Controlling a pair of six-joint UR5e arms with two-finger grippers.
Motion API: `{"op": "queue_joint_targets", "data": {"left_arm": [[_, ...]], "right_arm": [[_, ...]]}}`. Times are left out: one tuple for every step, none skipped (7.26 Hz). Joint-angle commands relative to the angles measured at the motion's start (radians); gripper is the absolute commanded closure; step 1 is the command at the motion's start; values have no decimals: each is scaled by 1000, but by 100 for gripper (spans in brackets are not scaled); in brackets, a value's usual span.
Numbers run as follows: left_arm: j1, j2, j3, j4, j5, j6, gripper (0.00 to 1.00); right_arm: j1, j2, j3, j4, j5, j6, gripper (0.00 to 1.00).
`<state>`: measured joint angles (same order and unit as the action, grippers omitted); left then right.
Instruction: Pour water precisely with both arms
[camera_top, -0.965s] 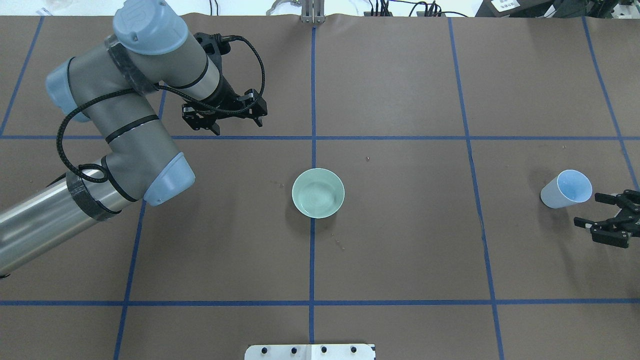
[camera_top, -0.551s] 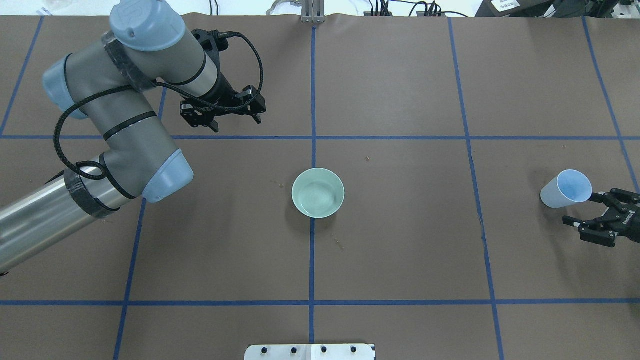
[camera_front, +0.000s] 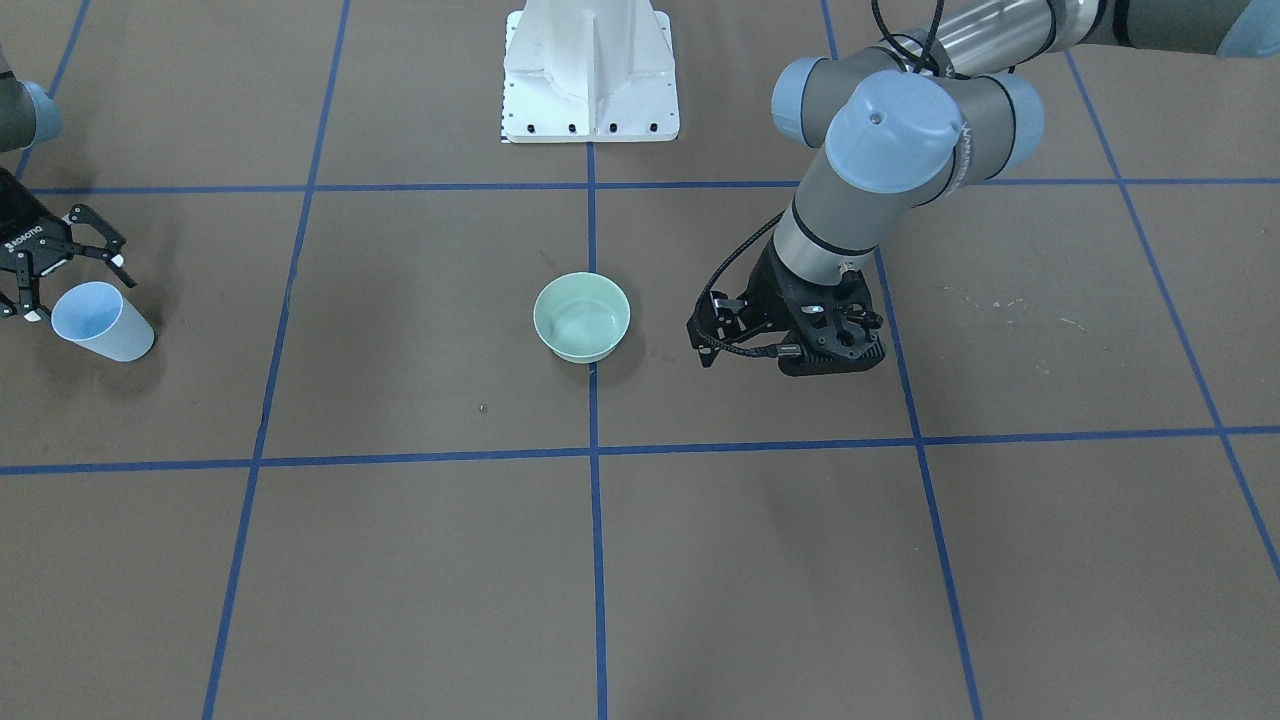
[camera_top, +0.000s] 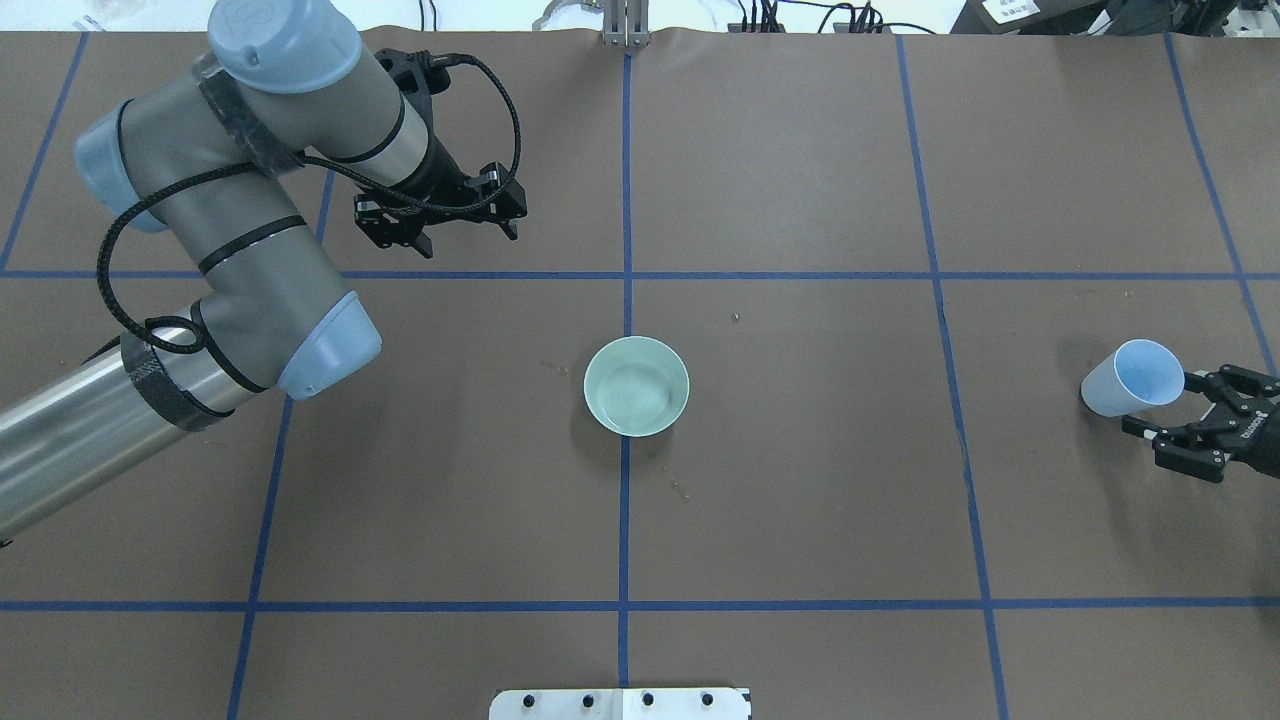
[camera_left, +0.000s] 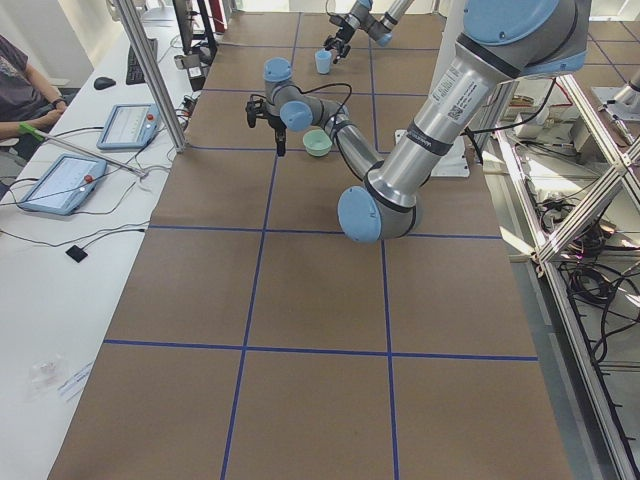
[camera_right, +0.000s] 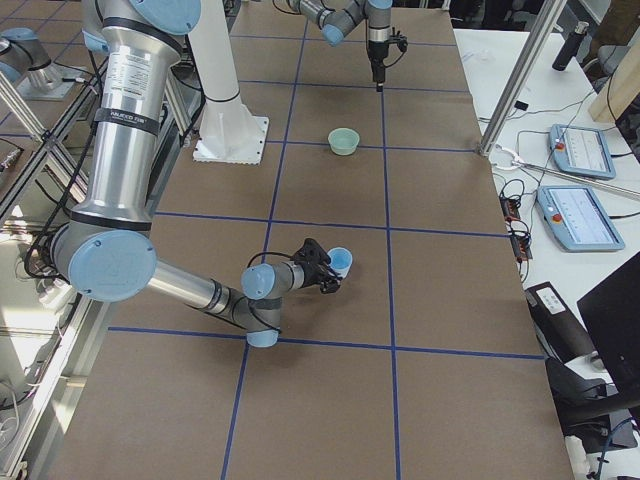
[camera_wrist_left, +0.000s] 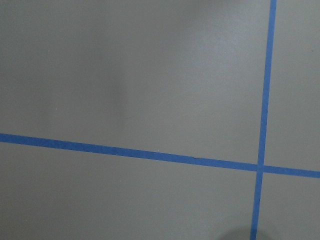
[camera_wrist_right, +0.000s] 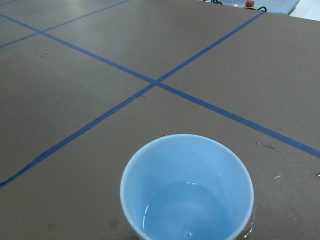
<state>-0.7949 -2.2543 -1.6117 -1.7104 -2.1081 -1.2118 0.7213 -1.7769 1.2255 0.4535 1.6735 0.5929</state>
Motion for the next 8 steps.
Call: {"op": "queue_joint_targets", "data": {"left_arm": [[-1, 1, -1, 0, 0, 0, 0], [-4, 1, -1, 0, 0, 0, 0], [-6, 1, -1, 2, 0, 0, 0], [-6, 1, -1, 21, 0, 2, 0], [-6, 1, -2, 21, 0, 2, 0], [-10, 1, -1, 21, 0, 2, 0], [-13, 1, -1, 21, 0, 2, 0], [-14, 2, -1, 21, 0, 2, 0]], "right_arm": [[0, 13, -4, 2, -15, 2, 5], [0, 20, -6, 1, -23, 5, 5], [0, 22, -4, 1, -27, 5, 5], [0, 28, -4, 1, -44, 5, 5], [0, 36, -6, 2, -43, 4, 6], [0, 37, -23, 10, -43, 1, 8], [-2, 40, -29, 16, -44, 1, 11], [-2, 42, -32, 17, -44, -1, 17]]}}
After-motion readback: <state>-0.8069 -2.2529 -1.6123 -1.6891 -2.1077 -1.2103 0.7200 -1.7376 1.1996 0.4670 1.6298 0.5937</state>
